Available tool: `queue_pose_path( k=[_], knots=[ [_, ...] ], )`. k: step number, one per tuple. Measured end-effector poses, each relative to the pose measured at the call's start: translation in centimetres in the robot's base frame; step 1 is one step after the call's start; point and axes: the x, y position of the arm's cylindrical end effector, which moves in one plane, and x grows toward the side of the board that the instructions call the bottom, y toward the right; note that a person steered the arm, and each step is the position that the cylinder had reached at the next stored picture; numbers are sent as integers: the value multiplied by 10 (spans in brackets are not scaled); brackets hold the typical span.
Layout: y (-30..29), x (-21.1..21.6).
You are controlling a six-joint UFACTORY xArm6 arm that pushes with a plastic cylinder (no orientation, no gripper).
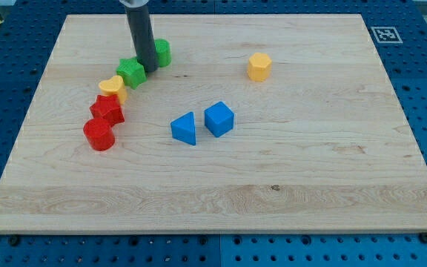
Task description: Push the green star left a bit
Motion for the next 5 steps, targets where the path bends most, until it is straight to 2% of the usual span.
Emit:
queue_pose_path(
  k=[2, 3, 4, 5],
  knots=[
    [4, -18],
    [38, 1],
    [49, 20],
    [45, 20]
  ],
)
